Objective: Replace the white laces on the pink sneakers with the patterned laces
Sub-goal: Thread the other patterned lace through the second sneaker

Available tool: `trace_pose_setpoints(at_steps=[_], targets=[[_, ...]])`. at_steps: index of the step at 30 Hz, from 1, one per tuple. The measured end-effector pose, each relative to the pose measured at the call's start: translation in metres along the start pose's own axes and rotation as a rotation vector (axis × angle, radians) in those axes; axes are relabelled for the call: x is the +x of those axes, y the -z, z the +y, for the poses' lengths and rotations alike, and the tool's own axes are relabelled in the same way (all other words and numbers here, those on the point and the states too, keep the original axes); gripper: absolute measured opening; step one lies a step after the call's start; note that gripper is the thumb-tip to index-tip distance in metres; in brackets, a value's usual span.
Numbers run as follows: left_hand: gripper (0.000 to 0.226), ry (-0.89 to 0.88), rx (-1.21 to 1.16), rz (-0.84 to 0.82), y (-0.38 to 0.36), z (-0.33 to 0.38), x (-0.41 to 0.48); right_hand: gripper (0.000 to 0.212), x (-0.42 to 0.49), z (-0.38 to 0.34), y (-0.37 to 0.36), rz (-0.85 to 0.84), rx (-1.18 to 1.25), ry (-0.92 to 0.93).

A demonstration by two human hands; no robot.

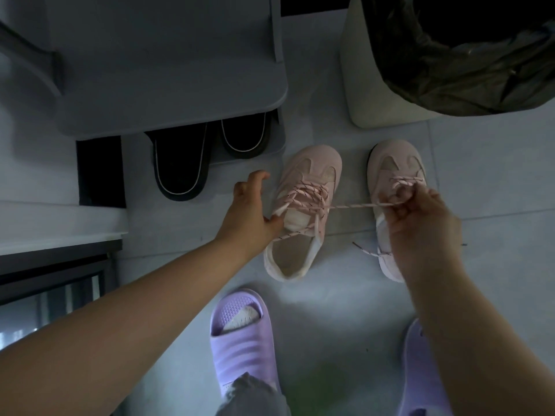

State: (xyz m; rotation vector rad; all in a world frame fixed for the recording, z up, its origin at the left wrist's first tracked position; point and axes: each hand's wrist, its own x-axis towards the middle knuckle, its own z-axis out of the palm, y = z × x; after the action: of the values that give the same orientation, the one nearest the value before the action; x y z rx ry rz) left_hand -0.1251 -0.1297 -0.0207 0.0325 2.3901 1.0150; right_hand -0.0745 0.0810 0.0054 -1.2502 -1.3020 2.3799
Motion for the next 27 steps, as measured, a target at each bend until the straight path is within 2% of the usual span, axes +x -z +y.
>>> trace_pose_setpoints(at_steps=[1, 2, 3, 5, 7, 10, 12, 15, 16, 19, 21, 24, 27], targets=[[0.062, -0.015, 0.022, -0.019, 0.000, 0.001, 0.000, 0.022, 0.003, -0.002, 0.005, -0.022, 0.066, -0.025], [0.061, -0.035, 0.052, -0.031, 0.000, 0.003, -0.001, 0.018, 0.004, -0.003, 0.006, -0.074, 0.032, -0.028], [0.059, -0.067, 0.088, -0.036, 0.000, 0.004, -0.002, 0.016, 0.004, -0.004, 0.005, -0.114, -0.091, -0.014], [0.055, -0.204, 0.214, -0.020, 0.000, 0.006, -0.006, 0.019, 0.003, 0.000, 0.005, -0.189, -0.566, 0.061], [0.046, -0.390, 0.396, 0.007, -0.002, 0.001, -0.009, 0.028, -0.003, 0.003, 0.001, -0.345, -0.961, 0.142], [0.028, -0.509, 0.567, 0.036, -0.007, -0.003, -0.013, 0.025, -0.007, 0.009, 0.002, -0.502, -1.240, 0.200], [0.029, -0.499, 0.645, 0.020, -0.014, -0.002, -0.013, 0.018, -0.008, 0.017, 0.004, -0.529, -1.360, 0.268], [0.014, -0.536, 0.711, 0.062, -0.019, 0.001, -0.007, 0.020, -0.012, 0.028, 0.009, -0.485, -1.420, 0.333], [0.018, -0.534, 0.689, 0.060, -0.018, 0.002, -0.004, 0.018, -0.013, 0.030, 0.010, -0.438, -1.396, 0.319], [0.025, -0.422, 0.457, 0.014, -0.006, 0.003, 0.003, 0.010, -0.014, 0.035, 0.012, -0.324, -1.338, 0.300], [0.028, -0.307, 0.280, -0.014, 0.007, 0.002, 0.008, 0.008, -0.015, 0.037, 0.010, -0.316, -1.327, 0.351], [0.025, -0.251, 0.175, -0.047, 0.023, -0.003, 0.009, 0.009, -0.018, 0.040, 0.005, -0.320, -1.341, 0.444], [0.023, -0.164, 0.016, -0.173, 0.033, -0.010, 0.009, 0.011, -0.018, 0.044, 0.003, -0.320, -1.371, 0.493]])
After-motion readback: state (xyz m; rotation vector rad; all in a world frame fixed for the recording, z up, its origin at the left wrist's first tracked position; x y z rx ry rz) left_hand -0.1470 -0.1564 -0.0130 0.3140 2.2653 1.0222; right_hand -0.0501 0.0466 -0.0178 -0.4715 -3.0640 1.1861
